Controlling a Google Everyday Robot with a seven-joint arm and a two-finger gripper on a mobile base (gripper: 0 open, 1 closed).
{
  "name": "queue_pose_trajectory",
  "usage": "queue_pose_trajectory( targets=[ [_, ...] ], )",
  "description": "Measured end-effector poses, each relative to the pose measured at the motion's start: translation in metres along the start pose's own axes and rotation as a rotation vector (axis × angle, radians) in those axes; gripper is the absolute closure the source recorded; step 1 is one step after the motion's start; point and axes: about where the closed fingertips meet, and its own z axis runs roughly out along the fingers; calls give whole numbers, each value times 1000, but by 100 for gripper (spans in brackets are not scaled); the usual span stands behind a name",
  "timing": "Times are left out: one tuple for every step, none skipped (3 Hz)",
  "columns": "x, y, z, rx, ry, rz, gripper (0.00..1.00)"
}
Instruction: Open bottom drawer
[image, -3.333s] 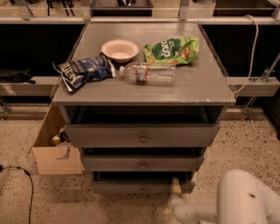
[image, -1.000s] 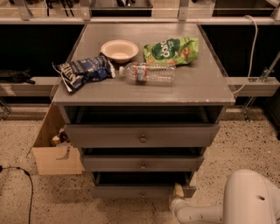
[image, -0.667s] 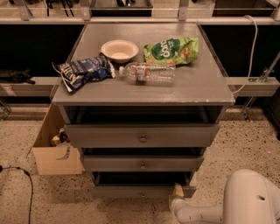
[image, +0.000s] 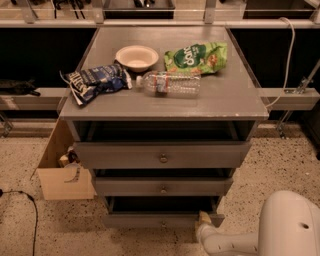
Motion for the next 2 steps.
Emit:
queue_pose_trajectory(
  targets=[
    [-1, -2, -3, 0, 0, 0, 35],
    [-1, -2, -4, 5, -3, 4, 7]
  ],
)
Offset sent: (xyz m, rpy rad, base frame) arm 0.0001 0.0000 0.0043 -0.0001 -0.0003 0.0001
